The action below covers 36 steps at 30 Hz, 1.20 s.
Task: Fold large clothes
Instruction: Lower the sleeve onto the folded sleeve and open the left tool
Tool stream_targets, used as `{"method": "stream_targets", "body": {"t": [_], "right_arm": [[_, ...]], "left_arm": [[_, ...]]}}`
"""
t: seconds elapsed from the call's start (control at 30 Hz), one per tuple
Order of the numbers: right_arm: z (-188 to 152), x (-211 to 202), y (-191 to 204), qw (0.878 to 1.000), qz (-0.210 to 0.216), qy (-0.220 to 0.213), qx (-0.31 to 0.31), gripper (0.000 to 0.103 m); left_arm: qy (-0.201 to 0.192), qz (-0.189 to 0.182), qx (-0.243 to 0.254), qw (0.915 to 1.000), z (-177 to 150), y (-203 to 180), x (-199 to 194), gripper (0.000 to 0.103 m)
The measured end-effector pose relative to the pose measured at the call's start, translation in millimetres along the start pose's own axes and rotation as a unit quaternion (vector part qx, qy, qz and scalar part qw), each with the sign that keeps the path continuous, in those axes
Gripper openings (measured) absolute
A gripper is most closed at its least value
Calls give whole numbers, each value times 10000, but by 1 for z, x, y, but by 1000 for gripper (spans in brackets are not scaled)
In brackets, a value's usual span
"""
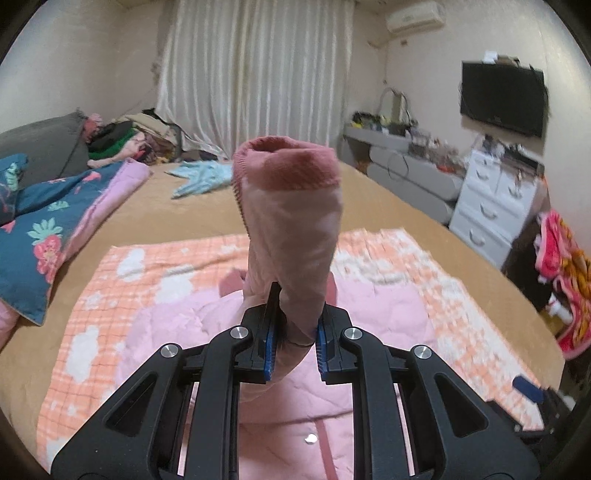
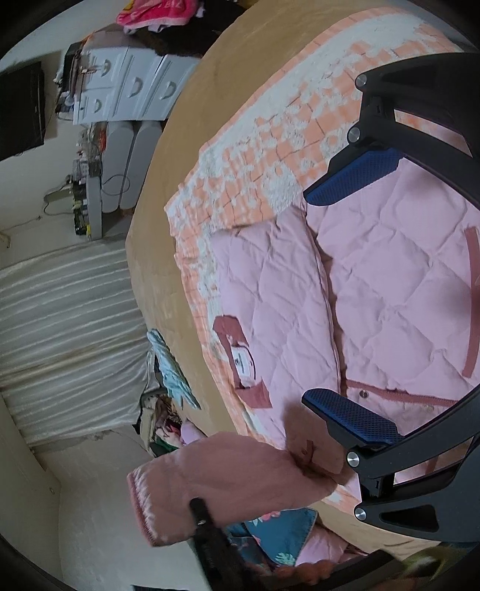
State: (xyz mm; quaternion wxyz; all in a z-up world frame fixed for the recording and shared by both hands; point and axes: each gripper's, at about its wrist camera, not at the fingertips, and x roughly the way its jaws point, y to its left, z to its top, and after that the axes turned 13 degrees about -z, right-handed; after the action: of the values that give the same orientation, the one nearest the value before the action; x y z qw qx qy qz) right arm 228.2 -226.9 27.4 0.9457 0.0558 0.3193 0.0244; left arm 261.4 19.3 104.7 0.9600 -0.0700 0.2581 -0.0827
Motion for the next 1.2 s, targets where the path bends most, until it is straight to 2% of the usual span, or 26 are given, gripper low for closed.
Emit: {"method": "stream_targets", "body": {"t": [0.3,0.57,0.67,0.77,0.9,0.97,1.0,1.07,1.1,1.2], "right_arm": [[2,12,-31,9991,-169,113,364,99],[3,25,-49,9979,-256,183,565,99],[2,30,-57,9970,-310,256,666,99],[2,33,-61,9964,-333,320,714,99],[2,36,-60,9963,-365,346,696,99],[2,37,-59,9963,-376,365,681,99],[2,37,-59,9963,-388,367,674,99],[2,39,-58,9962,-360,409,673,99],[2,41,-56,9963,-317,446,661,99],[1,47,-40,9967,-225,557,537,99]], "left_arm": [[626,-91,347,9974,-36,-34,49,10],[1092,-80,737,9913,-67,-54,83,10],[1261,-190,859,9881,-78,-61,95,13],[1449,-342,951,9843,-88,-66,104,23],[1814,-691,1192,9737,-106,-74,111,53],[1935,-896,1309,9682,-117,-74,104,74],[1963,-989,1272,9672,-120,-73,100,79],[2054,-1177,1055,9658,-125,-62,88,84],[2041,-1195,973,9667,-126,-58,84,89],[1868,-1052,679,9744,-119,-29,68,93]]}}
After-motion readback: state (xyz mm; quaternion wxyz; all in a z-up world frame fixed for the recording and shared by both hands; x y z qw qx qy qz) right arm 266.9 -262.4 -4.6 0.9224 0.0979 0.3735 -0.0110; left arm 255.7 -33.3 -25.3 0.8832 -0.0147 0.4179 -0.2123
